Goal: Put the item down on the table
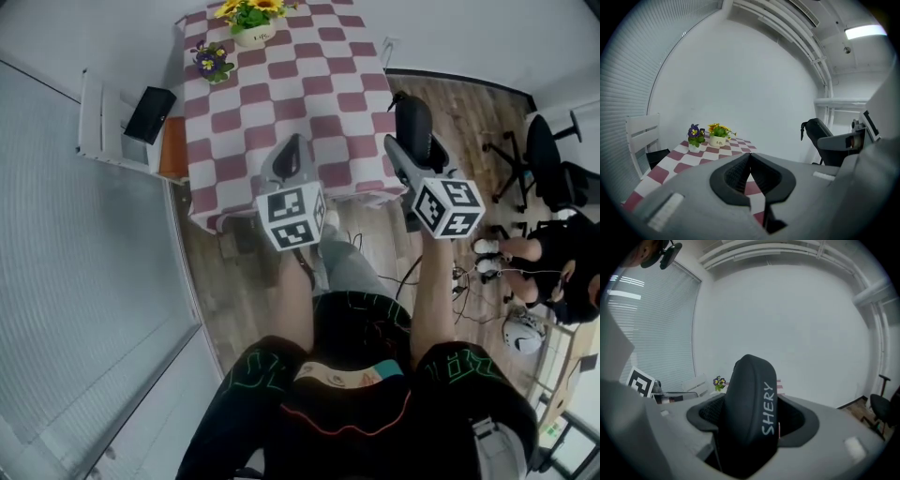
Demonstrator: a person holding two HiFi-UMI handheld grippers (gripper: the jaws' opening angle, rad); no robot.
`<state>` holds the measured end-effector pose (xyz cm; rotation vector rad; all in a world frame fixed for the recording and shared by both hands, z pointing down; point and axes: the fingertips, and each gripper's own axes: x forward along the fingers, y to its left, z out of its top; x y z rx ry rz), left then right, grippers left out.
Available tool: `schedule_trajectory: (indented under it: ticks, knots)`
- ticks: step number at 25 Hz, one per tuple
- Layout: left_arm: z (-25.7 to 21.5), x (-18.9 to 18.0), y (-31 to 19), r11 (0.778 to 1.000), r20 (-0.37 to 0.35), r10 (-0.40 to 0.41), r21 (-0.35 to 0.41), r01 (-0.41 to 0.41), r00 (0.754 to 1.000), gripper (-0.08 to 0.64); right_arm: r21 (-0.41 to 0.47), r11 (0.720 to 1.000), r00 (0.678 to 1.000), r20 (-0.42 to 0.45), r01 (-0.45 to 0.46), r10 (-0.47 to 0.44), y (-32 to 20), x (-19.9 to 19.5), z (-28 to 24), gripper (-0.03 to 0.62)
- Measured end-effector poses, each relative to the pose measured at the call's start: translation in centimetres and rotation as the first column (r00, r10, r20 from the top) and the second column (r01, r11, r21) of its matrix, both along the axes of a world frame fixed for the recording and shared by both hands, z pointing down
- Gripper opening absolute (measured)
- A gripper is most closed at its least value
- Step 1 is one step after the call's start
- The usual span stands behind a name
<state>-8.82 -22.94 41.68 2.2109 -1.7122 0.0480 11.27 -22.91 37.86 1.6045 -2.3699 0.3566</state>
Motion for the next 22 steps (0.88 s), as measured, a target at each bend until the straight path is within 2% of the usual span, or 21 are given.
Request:
schedule_trajectory:
  ticks: [7, 10, 16, 22]
  knots:
    - [0.3, 0.1, -4.7, 0.999, 0.062, -0.03, -0.016, 0.031, 0.998, 0.009, -0.005, 1.0, 0.998, 0.062, 0.024, -0.024, -5.3, 0.6, 1.4, 0.345]
    - [1.3, 1.2, -6.7, 0.999, 0.09, -0.012, -0.04, 0.016, 0.996, 0.009, -0.024, 0.999, 0.995, 0.096, 0.026, -0.024, -7.9, 1.3, 2.6, 0.344]
    - [2.9, 1.0, -11.2, 0.994, 0.149, -0.043, -0.093, 0.057, 0.988, 0.009, -0.061, 0.998, 0.989, 0.145, 0.015, -0.006, -12.5, 3.5, 5.0, 0.344]
    - [-0.5, 3.1, -15.8, 0.999, 0.193, -0.018, -0.032, 0.025, 0.981, 0.009, -0.017, 1.0, 0.98, 0.199, 0.005, -0.001, -17.5, 5.3, 3.3, 0.344]
